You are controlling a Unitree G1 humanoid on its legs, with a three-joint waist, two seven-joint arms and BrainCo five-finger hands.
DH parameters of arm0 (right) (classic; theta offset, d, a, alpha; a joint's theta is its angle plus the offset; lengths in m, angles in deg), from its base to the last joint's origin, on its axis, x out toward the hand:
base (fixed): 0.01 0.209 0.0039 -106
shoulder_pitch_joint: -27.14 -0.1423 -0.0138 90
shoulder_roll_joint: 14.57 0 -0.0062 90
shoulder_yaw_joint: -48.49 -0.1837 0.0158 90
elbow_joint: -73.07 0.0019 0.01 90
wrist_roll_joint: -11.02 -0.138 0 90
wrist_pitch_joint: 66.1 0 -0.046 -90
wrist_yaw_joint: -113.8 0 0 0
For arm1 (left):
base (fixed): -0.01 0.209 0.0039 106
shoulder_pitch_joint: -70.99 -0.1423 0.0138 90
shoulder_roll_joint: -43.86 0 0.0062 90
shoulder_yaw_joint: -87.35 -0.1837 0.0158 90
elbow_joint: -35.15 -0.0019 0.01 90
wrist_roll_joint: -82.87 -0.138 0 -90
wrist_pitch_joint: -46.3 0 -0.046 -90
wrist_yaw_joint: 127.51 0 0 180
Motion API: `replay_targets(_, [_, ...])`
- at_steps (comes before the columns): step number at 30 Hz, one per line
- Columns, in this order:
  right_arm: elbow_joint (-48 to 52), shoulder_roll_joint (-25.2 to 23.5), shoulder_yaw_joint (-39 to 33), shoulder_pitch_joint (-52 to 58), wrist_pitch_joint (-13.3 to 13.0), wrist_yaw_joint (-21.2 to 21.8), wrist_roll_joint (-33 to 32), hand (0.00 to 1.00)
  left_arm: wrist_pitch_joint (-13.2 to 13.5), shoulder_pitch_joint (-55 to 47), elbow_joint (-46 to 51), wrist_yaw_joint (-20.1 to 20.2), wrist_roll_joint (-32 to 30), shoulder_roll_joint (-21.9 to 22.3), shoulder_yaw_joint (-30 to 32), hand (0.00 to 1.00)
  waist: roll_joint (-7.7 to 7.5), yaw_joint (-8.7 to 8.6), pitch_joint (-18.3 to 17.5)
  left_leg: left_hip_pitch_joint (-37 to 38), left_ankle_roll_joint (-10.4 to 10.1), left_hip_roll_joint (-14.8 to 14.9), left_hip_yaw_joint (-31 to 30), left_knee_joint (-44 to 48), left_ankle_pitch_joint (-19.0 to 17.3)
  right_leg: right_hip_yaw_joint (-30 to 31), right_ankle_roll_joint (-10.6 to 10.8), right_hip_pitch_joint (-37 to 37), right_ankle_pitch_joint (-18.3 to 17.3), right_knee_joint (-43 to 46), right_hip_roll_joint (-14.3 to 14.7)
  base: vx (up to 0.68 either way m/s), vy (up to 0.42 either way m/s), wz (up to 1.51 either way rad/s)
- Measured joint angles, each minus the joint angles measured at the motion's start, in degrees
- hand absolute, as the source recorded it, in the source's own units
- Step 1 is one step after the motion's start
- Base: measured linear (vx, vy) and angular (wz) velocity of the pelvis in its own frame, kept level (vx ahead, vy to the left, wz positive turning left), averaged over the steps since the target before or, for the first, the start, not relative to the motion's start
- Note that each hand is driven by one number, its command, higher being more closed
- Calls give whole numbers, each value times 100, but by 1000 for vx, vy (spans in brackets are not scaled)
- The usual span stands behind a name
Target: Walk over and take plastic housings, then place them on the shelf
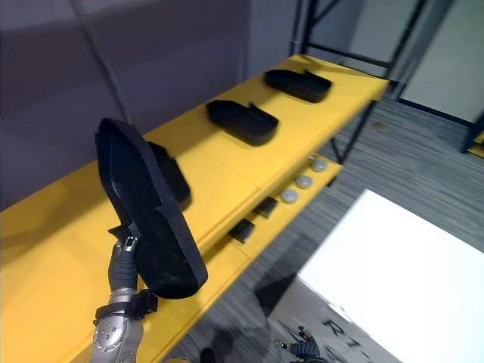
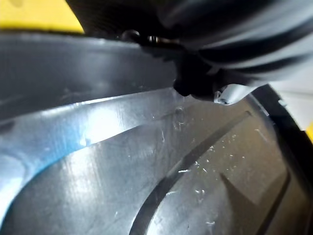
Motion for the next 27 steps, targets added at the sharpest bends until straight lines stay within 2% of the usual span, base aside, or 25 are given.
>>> replay_targets(1, [6, -37, -7, 101, 0, -2, 0, 0, 10, 64, -10, -105, -107, -34, -85, 100, 75, -99, 9, 118, 60, -65, -404, 6, -43, 1314, 55, -420, -201, 668, 200, 278, 184, 164])
replay_targets(2, [52, -77, -6, 133, -2, -4, 0, 0, 9, 120, -35, -139, -166, -40, -116, 100, 59, -114, 8, 140, 78, -78, -617, 13, -55, 1951, 145, -651, -457, 924, 476, 268, 77, 169])
replay_targets(3, [220, -154, -26, 158, -2, -16, -10, 0, 9, 232, -39, -224, -288, -44, -198, 100, -15, -90, 51, 195, 92, -122, -933, 2, -53, 2965, 172, -1126, -852, 1263, 984, 173, -14, 137])
replay_targets(4, [286, -202, -24, 181, 0, -36, -9, 0, 8, 270, -39, -292, -331, -62, -243, 100, -76, -81, 92, 268, 91, -188, -1155, 0, -53, 3496, 196, -1392, -1059, 1329, 1289, 198, -30, 166])
replay_targets(5, [482, -307, -27, 248, -2, -47, -11, 0, 4, 290, -40, -354, -407, -66, -321, 100, -122, -146, 107, 334, 69, -254, -1496, 30, -65, 4019, 213, -1675, -1282, 1235, 1591, 149, -49, 139])
replay_targets(6, [592, -359, -39, 297, -4, -51, -16, 0, 8, 293, -40, -383, -426, -65, -376, 100, -134, -197, 95, 326, 40, -281, -1672, 97, -82, 4264, 211, -1779, -1366, 1072, 1744, 221, -132, 171])
replay_targets(7, [758, -436, -11, 362, -11, -54, -62, 0, 9, 301, -41, -456, -426, -64, -486, 100, -145, -235, 95, 300, -93, -301, -1932, 304, -164, 4769, 265, -1879, -1419, 627, 2012, 184, -148, 134])
replay_targets(8, [809, -478, 2, 394, -11, -53, -105, 0, 10, 300, -41, -480, -426, -63, -550, 100, -152, -225, 95, 298, -178, -301, -2007, 398, -219, 4973, 299, -1886, -1409, 358, 2108, 210, -189, 159])
replay_targets(9, [865, -606, 2, 480, -10, -71, -125, 0, 20, 299, -33, -511, -427, -84, -665, 100, -248, -183, 44, 244, -323, -330, -2050, 575, -356, 5139, 326, -1850, -1092, -414, 2144, 163, -194, 145])
replay_targets(10, [870, -727, 8, 540, -9, -85, -130, 0, 56, 312, -22, -540, -433, -112, -709, 100, -451, -106, -32, 177, -336, -412, -2059, 732, -570, 5100, 589, -1854, -694, -836, 2007, 208, -264, 146])
replay_targets(12, [882, -722, 7, 555, -9, -95, -130, 0, 53, 260, -45, -576, -432, -44, -721, 100, -346, -25, -98, 94, -426, -246, -2208, 900, -685, 4835, 549, -1704, -804, -1055, 2080, 157, -239, 77])
replay_targets(13, [902, -692, 14, 566, -12, -101, -130, 0, 57, 274, -45, -572, -433, -45, -751, 100, -254, 23, -145, 35, -493, -44, -2203, 912, -727, 4655, 449, -1587, -734, -1306, 2219, 112, -203, 28])
replay_targets(14, [900, -675, 58, 592, -12, -105, -131, 0, 68, 281, -47, -561, -431, -47, -770, 100, -227, 97, -171, 62, -540, 124, -2195, 845, -754, 4600, 377, -1473, -686, -1447, 2361, 120, -191, 20])
replay_targets(17, [909, -636, 169, 695, -12, -145, -132, 0, 69, 285, -126, -532, -429, -48, -821, 100, -225, 47, -202, 144, -608, 326, -2197, 749, -741, 4389, 278, -1261, -624, -1675, 2498, 96, -131, 17])
replay_targets(24, [966, -654, 177, 849, -55, -173, -255, 0, 69, 312, -227, -469, -449, -53, -953, 100, -252, 49, -255, 109, -829, 388, -2167, 661, -599, 4043, 233, -974, -439, -2141, 2467, 19, -22, 19])
replay_targets(25, [965, -655, 178, 849, -55, -175, -256, 0, 68, 330, -227, -470, -452, -53, -955, 100, -267, 51, -248, 54, -858, 399, -2062, 665, -574, 4014, 227, -993, -426, -2156, 2444, -59, 9, 21])
replay_targets(27, [938, -653, 241, 829, -53, -203, -255, 0, 69, 337, -224, -508, -449, -53, -902, 100, -302, 93, -222, 3, -782, 644, -1152, 711, -685, 4009, 184, -982, -387, -2196, 2421, -94, 20, 11])
